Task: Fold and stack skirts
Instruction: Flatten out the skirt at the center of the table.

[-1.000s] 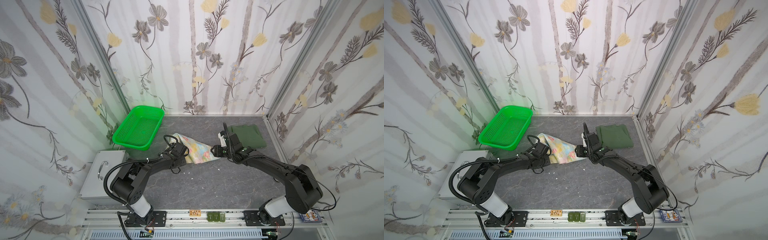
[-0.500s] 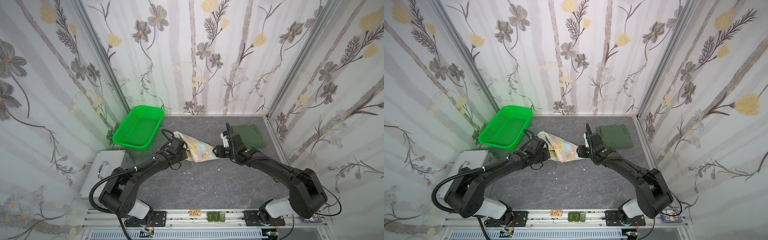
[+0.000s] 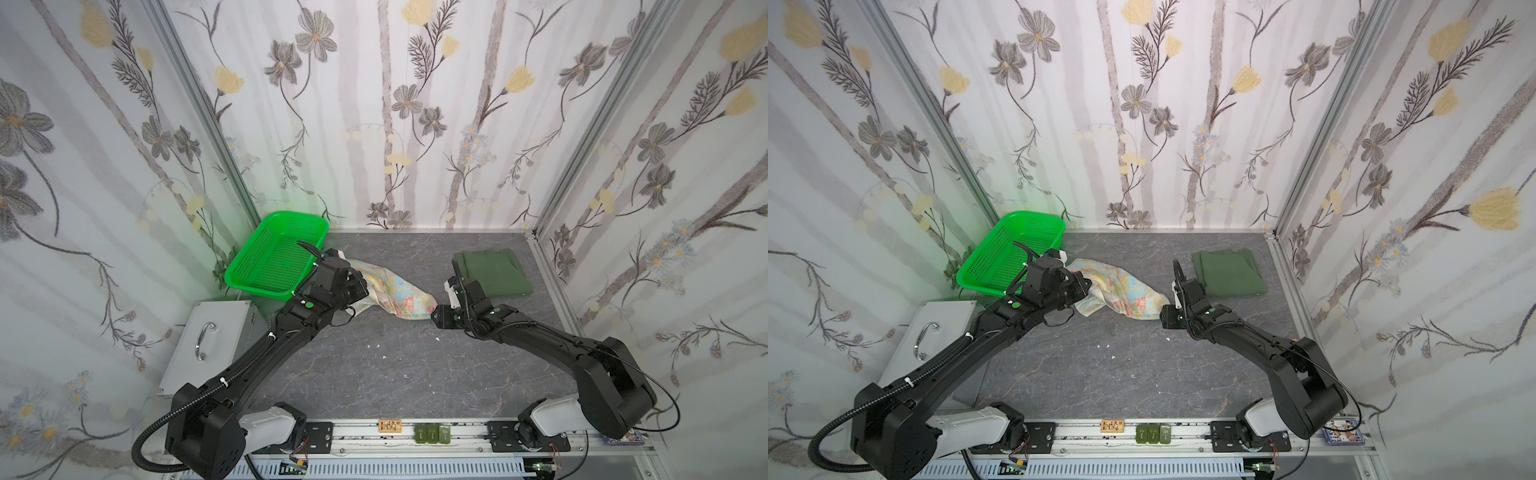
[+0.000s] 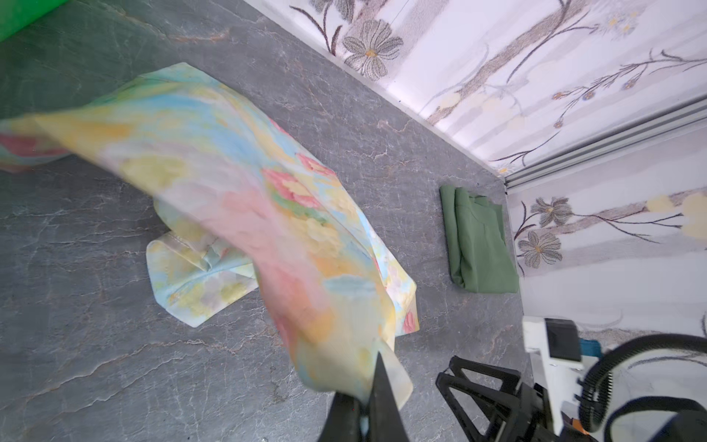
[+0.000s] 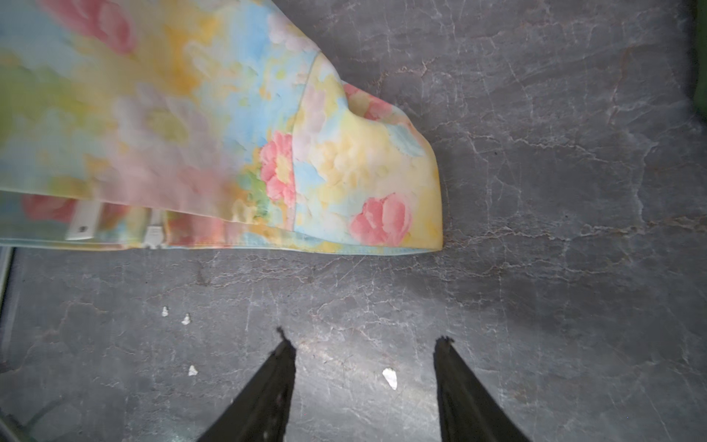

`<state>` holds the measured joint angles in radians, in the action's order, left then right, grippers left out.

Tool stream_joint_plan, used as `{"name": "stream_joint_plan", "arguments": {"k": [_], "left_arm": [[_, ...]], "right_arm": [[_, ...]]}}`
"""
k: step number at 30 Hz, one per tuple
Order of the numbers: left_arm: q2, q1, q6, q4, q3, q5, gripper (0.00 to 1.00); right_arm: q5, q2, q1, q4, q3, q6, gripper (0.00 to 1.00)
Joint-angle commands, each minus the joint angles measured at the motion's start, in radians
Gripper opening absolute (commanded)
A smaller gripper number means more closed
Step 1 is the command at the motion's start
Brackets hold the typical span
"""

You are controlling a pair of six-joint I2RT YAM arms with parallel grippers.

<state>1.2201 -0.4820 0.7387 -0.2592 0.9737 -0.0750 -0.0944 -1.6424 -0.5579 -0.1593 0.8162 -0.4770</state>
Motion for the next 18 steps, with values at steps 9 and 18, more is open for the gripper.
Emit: {"name": "stream_joint_plan", "arguments": {"k": [9,18], "left_arm": [[-0.040,0.029,0.024,-0.006,-0.052,-0.020,0.00],[-0.048,0.046,0.018,-0.007,-0.060,-0.019,0.00]], "right_arm": [[0.004,-0.182,0.057,0.062,0.147,0.003,0.56],[-0.133,-0.293,0.093,0.061,0.184,0.021,0.51]]}}
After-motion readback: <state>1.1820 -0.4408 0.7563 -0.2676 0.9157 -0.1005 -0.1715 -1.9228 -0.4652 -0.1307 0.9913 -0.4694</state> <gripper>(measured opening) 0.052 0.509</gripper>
